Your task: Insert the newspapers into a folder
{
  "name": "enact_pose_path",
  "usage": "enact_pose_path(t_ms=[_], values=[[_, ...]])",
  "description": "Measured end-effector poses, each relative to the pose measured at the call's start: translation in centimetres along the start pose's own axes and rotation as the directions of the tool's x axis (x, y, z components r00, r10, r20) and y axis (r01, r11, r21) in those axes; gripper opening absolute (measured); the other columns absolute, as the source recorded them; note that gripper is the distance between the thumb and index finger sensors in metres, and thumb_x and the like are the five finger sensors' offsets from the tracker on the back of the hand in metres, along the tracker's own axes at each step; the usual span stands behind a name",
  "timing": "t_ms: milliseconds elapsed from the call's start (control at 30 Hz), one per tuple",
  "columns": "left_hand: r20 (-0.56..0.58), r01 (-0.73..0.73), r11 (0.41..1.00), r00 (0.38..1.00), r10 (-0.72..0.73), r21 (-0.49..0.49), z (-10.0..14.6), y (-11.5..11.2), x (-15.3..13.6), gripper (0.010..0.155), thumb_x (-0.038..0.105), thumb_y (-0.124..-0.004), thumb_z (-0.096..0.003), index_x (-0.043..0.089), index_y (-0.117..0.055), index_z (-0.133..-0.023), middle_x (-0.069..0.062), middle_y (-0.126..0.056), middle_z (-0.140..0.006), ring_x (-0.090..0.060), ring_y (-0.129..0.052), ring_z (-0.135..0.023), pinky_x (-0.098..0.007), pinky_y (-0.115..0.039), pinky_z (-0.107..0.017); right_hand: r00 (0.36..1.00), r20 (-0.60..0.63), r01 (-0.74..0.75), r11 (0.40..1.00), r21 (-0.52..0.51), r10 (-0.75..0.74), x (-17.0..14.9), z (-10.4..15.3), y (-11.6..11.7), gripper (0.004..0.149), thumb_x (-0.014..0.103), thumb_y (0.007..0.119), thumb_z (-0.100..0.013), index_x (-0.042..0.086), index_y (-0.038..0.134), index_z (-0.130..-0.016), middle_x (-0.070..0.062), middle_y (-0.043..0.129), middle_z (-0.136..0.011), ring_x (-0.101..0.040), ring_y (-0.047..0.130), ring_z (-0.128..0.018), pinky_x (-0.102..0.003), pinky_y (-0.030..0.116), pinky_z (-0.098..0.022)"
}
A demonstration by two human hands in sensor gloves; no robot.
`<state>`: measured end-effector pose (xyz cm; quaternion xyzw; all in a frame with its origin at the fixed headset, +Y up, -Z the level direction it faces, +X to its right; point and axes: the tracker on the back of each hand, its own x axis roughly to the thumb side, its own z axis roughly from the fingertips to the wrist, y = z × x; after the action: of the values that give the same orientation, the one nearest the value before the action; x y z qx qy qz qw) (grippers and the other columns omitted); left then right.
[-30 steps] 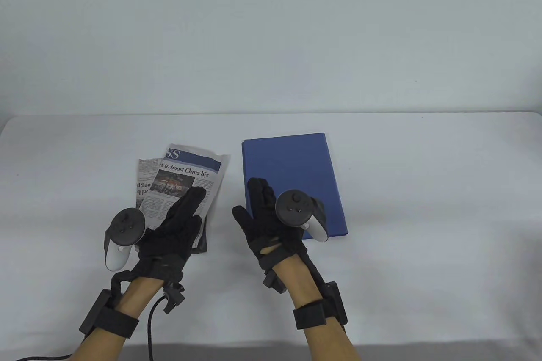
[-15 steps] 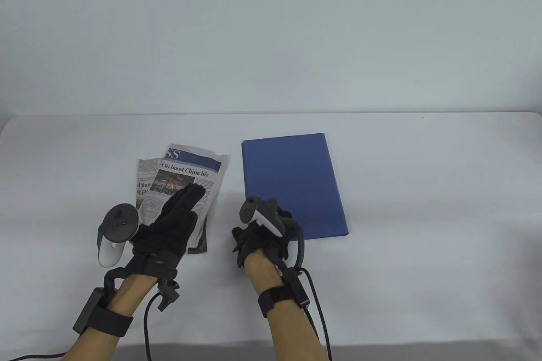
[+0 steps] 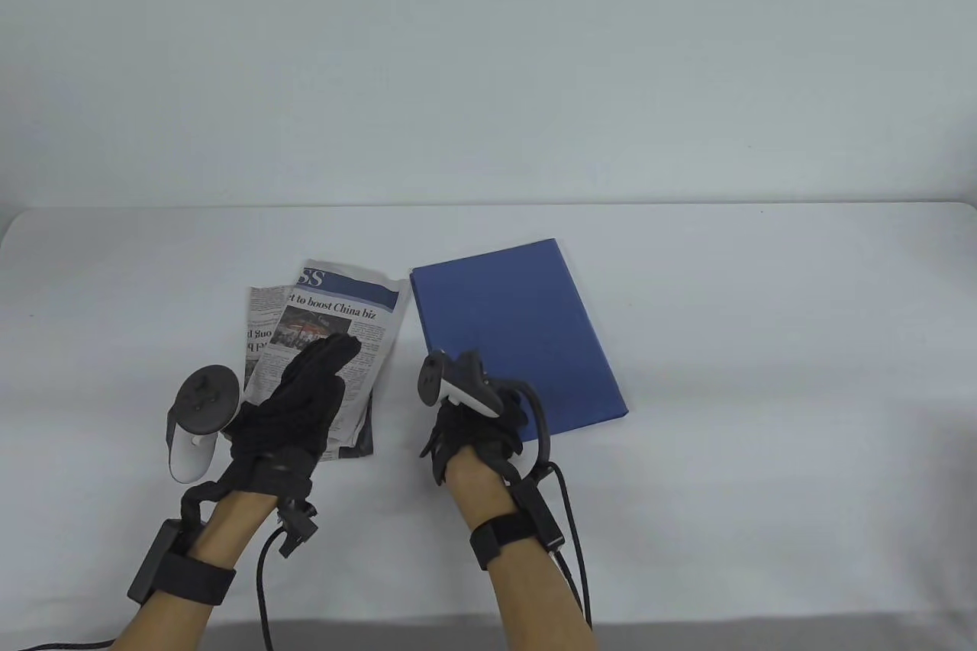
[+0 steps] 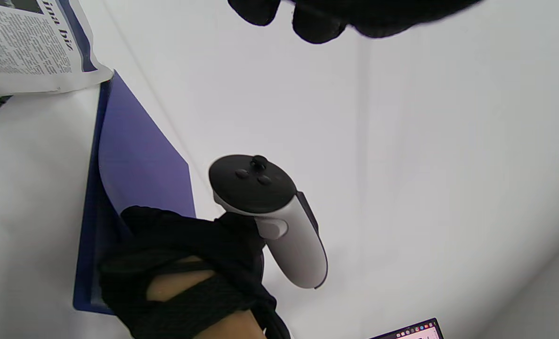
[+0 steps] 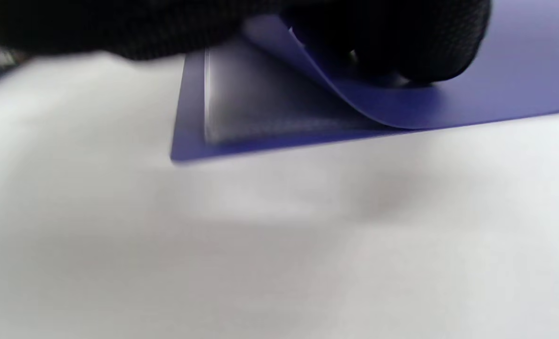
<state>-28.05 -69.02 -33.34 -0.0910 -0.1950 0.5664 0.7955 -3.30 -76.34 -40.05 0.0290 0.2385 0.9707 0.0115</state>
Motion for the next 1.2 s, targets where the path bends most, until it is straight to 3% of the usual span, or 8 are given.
enact_pose_path(t_ms=[133, 200, 267, 433, 700, 900, 1033, 1200], values=[[-0.012, 0.002, 1.000, 1.000, -0.002, -0.002, 0.0, -0.2, -0.2, 0.066, 0.055, -0.052, -0.0607, 0.039, -0.034, -0.122, 0.000, -0.024, -0.132, -0.033, -0.004, -0.122, -0.064, -0.013, -0.089, 0.995, 0.035, 0.094, 0.995, -0.021, -0.094, -1.6, 0.7, 0.2, 0.060, 0.022, 0.081, -0.054, 0.015, 0.055, -0.107, -0.016, 0.053, -0.105, -0.046, 0.062, -0.089, -0.056, 0.069, -0.059], [-0.019, 0.010, 1.000, 1.000, -0.010, -0.007, 0.0, -0.3, -0.3, 0.066, 0.055, -0.052, -0.0606, 0.038, -0.035, -0.122, -0.001, -0.024, -0.132, -0.033, -0.004, -0.122, -0.064, -0.013, -0.089, 0.978, 0.075, 0.194, 0.980, 0.045, -0.197, -2.8, 0.6, -0.4, 0.057, 0.026, 0.078, -0.057, 0.015, 0.056, -0.108, -0.016, 0.054, -0.105, -0.045, 0.061, -0.090, -0.055, 0.068, -0.060], [-0.023, 0.014, 1.000, 1.000, -0.015, -0.009, 0.0, -0.3, -0.3, 0.066, 0.055, -0.052, -0.0606, 0.038, -0.035, -0.122, 0.000, -0.025, -0.132, -0.033, -0.004, -0.122, -0.064, -0.013, -0.089, 0.915, 0.148, 0.369, 0.927, 0.063, -0.375, -4.5, 0.6, -0.8, 0.055, 0.029, 0.079, -0.058, 0.013, 0.059, -0.106, -0.018, 0.059, -0.103, -0.043, 0.065, -0.087, -0.054, 0.070, -0.058], [-0.034, 0.009, 1.000, 0.999, -0.009, -0.007, 0.0, -0.3, -0.4, 0.066, 0.055, -0.052, -0.0606, 0.038, -0.035, -0.122, 0.000, -0.025, -0.132, -0.032, -0.004, -0.122, -0.064, -0.013, -0.089, 0.740, 0.258, 0.629, 0.775, 0.062, -0.621, -7.7, 0.5, -1.1, 0.058, 0.033, 0.082, -0.059, 0.005, 0.058, -0.104, -0.015, 0.077, -0.093, -0.036, 0.085, -0.075, -0.048, 0.080, -0.049], [-0.104, 0.046, 0.998, 0.993, -0.050, -0.036, -0.1, -0.6, -1.3, 0.067, 0.055, -0.052, -0.0604, 0.037, -0.035, -0.122, 0.000, -0.026, -0.132, -0.032, -0.004, -0.122, -0.063, -0.012, -0.089, 0.611, 0.307, 0.751, 0.657, 0.066, -0.729, -9.2, 1.0, -1.9, 0.063, 0.041, 0.082, -0.061, 0.003, 0.057, -0.104, -0.013, 0.085, -0.087, -0.034, 0.092, -0.067, -0.045, 0.083, -0.041], [-0.124, 0.065, 0.997, 0.990, -0.070, -0.042, -0.1, -0.9, -1.6, 0.067, 0.055, -0.052, -0.0604, 0.037, -0.034, -0.122, 0.000, -0.026, -0.132, -0.032, -0.003, -0.122, -0.063, -0.012, -0.089, 0.426, 0.381, 0.891, 0.453, -0.022, -0.821, -10.8, 3.0, -3.8, 0.061, 0.040, 0.078, -0.062, 0.001, 0.056, -0.104, -0.015, 0.084, -0.086, -0.034, 0.094, -0.065, -0.044, 0.083, -0.040], [-0.123, 0.069, 0.997, 0.990, -0.073, -0.035, 0.0, -0.8, -1.6, 0.067, 0.055, -0.052, -0.0604, 0.037, -0.034, -0.122, -0.001, -0.026, -0.132, -0.032, -0.004, -0.122, -0.063, -0.012, -0.089, 0.288, 0.427, 0.957, 0.270, -0.103, -0.857, -14.0, 5.1, -5.0, 0.062, 0.041, 0.077, -0.063, 0.000, 0.054, -0.104, -0.016, 0.082, -0.087, -0.034, 0.093, -0.065, -0.044, 0.082, -0.041], [-0.134, 0.069, 0.997, 0.988, -0.074, -0.037, 0.0, -0.8, -1.6, 0.067, 0.055, -0.052, -0.0604, 0.037, -0.034, -0.122, 0.000, -0.026, -0.132, -0.032, -0.004, -0.122, -0.063, -0.012, -0.089, 0.119, 0.448, 0.985, 0.048, -0.165, -0.886, -18.4, 6.4, -4.6, 0.064, 0.041, 0.076, -0.063, -0.001, 0.051, -0.105, -0.017, 0.079, -0.088, -0.033, 0.094, -0.065, -0.044, 0.082, -0.041]])
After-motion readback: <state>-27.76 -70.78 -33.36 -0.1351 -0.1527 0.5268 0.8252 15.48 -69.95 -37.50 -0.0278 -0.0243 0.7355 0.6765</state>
